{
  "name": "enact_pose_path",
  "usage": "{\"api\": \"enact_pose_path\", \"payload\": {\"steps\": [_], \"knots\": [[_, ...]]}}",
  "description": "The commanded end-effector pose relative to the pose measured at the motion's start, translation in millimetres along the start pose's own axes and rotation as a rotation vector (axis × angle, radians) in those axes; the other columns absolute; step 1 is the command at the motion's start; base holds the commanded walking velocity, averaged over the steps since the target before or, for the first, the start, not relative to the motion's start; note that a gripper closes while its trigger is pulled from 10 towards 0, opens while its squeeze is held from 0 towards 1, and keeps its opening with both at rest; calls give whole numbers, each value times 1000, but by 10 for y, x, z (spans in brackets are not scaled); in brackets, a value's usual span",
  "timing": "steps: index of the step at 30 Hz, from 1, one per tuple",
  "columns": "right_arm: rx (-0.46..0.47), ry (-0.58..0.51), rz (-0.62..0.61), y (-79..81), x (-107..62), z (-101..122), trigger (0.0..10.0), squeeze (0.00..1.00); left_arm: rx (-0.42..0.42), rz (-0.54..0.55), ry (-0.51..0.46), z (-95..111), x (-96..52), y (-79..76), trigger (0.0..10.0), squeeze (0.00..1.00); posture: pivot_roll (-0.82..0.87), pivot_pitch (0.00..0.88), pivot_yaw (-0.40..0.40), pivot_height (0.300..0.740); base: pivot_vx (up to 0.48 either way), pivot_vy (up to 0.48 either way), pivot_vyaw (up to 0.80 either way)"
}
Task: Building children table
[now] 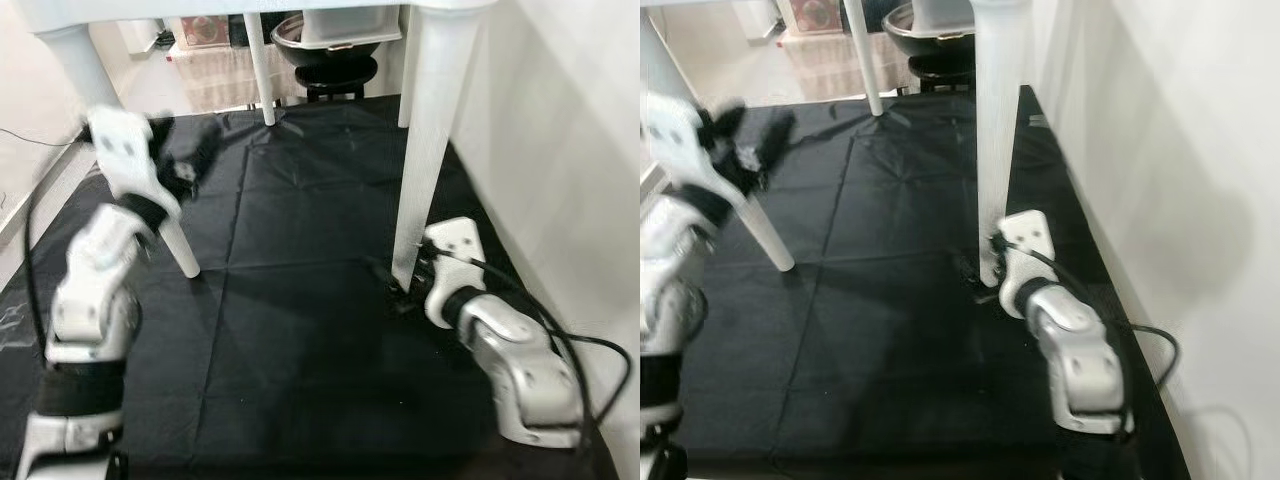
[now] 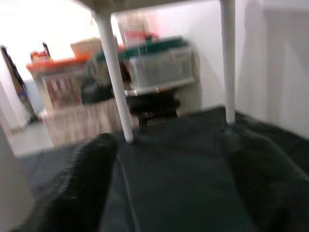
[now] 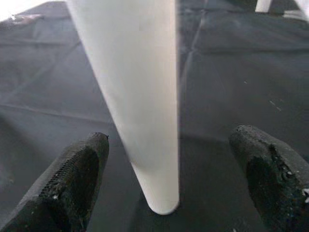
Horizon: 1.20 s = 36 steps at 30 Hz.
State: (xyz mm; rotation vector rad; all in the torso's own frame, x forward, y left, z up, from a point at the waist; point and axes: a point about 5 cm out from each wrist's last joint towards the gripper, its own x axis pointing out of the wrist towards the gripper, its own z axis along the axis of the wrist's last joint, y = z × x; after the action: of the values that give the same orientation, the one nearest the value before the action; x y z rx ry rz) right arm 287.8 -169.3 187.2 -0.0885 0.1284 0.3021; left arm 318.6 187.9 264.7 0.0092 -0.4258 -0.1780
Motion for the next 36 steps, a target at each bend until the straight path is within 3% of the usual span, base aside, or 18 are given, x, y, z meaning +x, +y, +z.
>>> {"api": "enact_pose_path", "payload": {"steps": [1, 4, 8, 9, 10, 11, 12, 16, 19, 22, 36], "knots": [[12, -11, 28, 30, -43, -28, 10000, 1000, -5, -4, 42, -99, -71, -50, 10000, 1000, -64, 115, 85, 740, 0, 0, 0], [35, -5, 47, 13, -164, -156, 10000, 1000, -44, 27, 147, -405, -270, -149, 10000, 1000, -71, 112, 85, 740, 0, 0, 0], [64, -8, 81, 35, -218, -221, 10000, 1000, -51, 47, 215, -548, -365, -194, 10000, 1000, -75, 106, 86, 740, 0, 0, 0], [85, -11, 83, 45, -239, -268, 10000, 1000, -35, 62, 309, -677, -447, -239, 10000, 0, -75, 105, 85, 740, 0, 0, 0], [99, -12, 82, 48, -251, -300, 10000, 1000, -21, 73, 374, -763, -507, -270, 10000, 0, -75, 103, 83, 740, 0, 0, 0], [99, -12, 82, 48, -251, -300, 10000, 1000, -21, 73, 374, -763, -507, -270, 10000, 0, -75, 103, 83, 740, 0, 0, 0], [99, -17, 68, 57, -234, -329, 10000, 0, -34, 53, 413, -848, -573, -331, 10000, 0, -74, 104, 84, 740, 0, 0, 0], [134, -70, 11, 105, -136, -348, 10000, 0, -58, 19, 465, -1025, -743, -464, 10000, 0, -68, 102, 81, 740, 0, 0, 0], [137, -76, 5, 117, -123, -347, 10000, 0, -56, 17, 471, -1046, -766, -477, 10000, 0, -68, 102, 81, 740, 0, 0, 0], [93, -58, 20, 272, -47, -444, 10000, 0, -35, 6, 496, -1102, -891, -520, 10000, 0, -61, 101, 70, 740, 0, 0, 0], [72, -57, 35, 295, 15, -536, 10000, 0, -16, 35, 498, -1113, -887, -526, 10000, 0, -72, 97, 59, 740, -258, 0, 0]]}}
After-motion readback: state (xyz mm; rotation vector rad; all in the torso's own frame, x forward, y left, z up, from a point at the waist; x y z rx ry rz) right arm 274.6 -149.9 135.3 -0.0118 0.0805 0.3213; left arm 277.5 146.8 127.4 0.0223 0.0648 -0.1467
